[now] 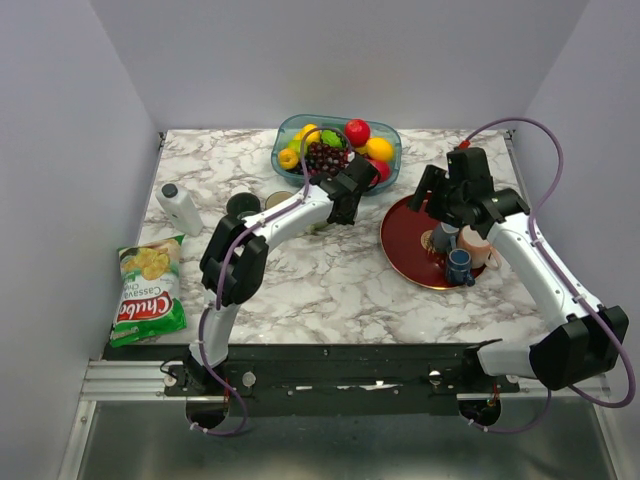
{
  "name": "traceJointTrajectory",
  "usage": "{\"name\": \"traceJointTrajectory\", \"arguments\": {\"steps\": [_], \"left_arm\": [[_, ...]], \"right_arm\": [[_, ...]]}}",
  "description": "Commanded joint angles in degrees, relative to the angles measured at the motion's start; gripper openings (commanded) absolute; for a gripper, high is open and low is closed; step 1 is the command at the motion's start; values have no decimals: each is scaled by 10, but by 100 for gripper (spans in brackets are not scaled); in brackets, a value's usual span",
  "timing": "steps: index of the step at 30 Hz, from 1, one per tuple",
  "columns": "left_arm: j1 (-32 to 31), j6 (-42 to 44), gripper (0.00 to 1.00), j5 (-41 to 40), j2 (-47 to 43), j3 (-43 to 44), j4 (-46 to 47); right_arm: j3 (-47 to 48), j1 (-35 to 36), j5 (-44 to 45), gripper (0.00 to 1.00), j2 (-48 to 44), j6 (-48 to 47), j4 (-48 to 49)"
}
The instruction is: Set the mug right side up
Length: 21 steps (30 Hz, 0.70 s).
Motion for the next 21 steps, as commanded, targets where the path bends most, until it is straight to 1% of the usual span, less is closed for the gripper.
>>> {"name": "traceJointTrajectory", "arguments": {"steps": [1,4,5,6,13,21], "left_arm": [[-4,16,0,-38,1,-2,17],[-7,22,5,-41,2,-3,15],[-8,23,9,-41,3,-3,13],[-8,24,11,-41,2,-3,13],[-11,34,18,-33,8,-4,12],[-13,37,36,-24,13,-5,9]], "right_arm": [[-3,-4,19,80,3,-4,-17],[-4,-4,21,80,5,-1,-18],[-4,-5,22,81,5,0,-20],[-4,-4,24,81,6,1,-21],[-5,-4,28,81,7,3,-28],[-6,-5,30,81,8,4,-33]]}}
